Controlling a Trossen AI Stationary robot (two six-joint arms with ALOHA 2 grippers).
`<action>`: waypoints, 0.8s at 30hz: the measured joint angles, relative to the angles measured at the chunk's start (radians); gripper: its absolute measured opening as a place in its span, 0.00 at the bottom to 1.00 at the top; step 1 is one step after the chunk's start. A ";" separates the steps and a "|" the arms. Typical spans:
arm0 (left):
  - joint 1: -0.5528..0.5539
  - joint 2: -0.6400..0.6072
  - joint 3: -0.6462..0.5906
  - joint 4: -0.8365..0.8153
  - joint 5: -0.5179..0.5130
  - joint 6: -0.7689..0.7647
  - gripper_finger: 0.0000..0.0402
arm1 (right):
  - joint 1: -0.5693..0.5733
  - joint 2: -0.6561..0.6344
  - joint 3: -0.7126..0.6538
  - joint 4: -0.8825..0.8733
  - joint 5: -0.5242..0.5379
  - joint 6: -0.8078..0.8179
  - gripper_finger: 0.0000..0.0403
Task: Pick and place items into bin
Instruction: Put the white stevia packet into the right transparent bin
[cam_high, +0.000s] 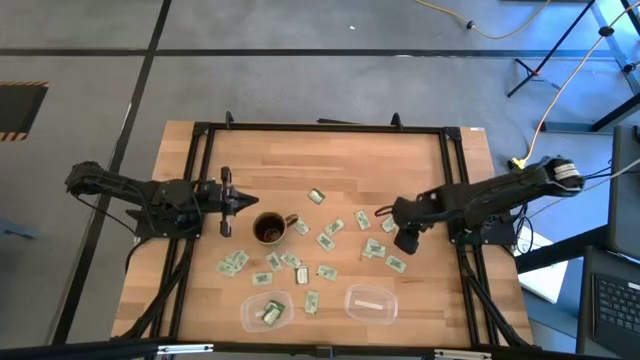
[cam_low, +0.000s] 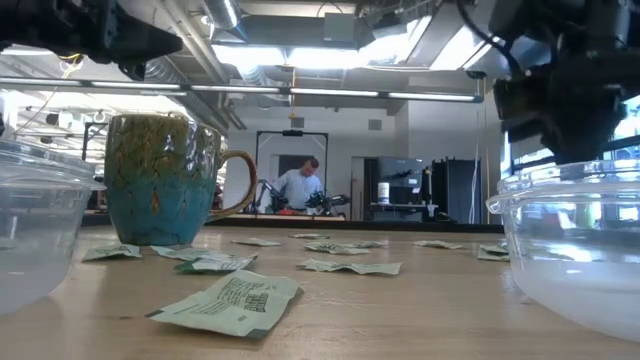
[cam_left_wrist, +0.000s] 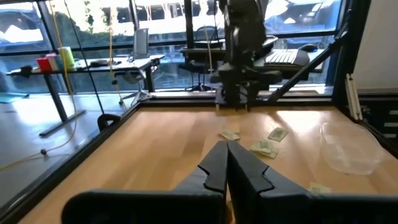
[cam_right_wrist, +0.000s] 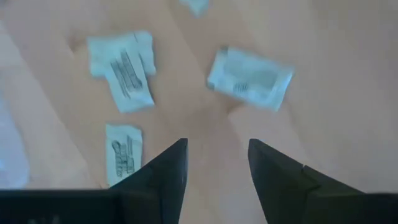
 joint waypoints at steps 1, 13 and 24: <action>0.000 0.000 0.000 0.000 -0.003 0.000 0.01 | 0.016 0.022 0.000 0.004 0.000 0.025 0.42; 0.000 0.000 0.000 -0.002 -0.013 0.000 0.01 | 0.228 0.165 0.000 0.103 -0.019 0.361 0.42; 0.000 0.000 0.000 -0.003 -0.016 0.063 0.01 | 0.360 0.253 0.048 0.144 -0.010 0.536 0.37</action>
